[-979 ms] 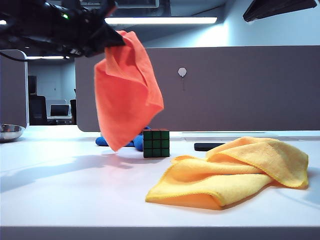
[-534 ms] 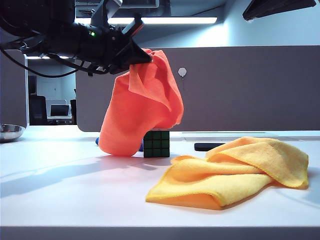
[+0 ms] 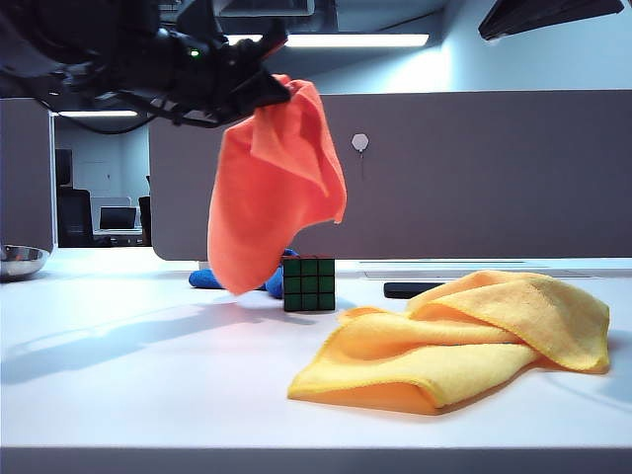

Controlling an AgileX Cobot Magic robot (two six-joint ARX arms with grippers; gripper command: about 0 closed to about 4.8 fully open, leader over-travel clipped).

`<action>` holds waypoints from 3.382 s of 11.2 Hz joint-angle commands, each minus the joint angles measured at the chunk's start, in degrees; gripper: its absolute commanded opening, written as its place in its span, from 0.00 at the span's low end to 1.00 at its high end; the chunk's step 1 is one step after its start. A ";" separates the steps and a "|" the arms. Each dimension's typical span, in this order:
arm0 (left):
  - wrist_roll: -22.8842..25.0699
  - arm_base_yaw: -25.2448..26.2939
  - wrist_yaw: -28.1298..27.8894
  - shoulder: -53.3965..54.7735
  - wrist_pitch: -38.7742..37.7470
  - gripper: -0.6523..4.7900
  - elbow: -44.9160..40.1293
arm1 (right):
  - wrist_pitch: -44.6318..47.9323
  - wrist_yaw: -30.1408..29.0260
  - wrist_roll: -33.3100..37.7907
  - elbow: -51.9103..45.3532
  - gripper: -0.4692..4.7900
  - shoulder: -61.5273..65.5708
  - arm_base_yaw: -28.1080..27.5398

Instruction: Pick up a rag that is the same color as the top surface of the Rubik's Cube and cover the cube with it.

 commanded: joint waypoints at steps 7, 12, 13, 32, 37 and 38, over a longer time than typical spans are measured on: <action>0.04 -3.48 3.65 3.37 -25.79 0.11 5.88 | 0.59 -0.07 -0.74 0.15 0.09 -0.15 -0.02; -1.38 -5.70 9.92 7.28 -27.04 0.11 5.92 | 1.27 -0.07 -1.68 0.15 0.09 -0.15 -0.02; -1.29 -5.95 8.76 7.28 -27.04 0.14 5.90 | 1.27 -0.09 -1.66 0.15 0.09 -0.15 -0.02; 6.29 -5.55 -8.46 5.53 -59.87 1.00 6.01 | 1.36 -0.11 -1.68 0.15 0.09 -0.15 -0.02; 5.75 -5.57 -6.21 -1.92 -58.47 1.00 6.03 | 1.36 -0.11 -1.68 0.15 0.09 -0.13 0.00; 2.12 -5.57 -1.60 -2.21 -59.30 1.00 6.03 | 1.36 -0.13 -1.66 0.15 0.09 -0.13 0.00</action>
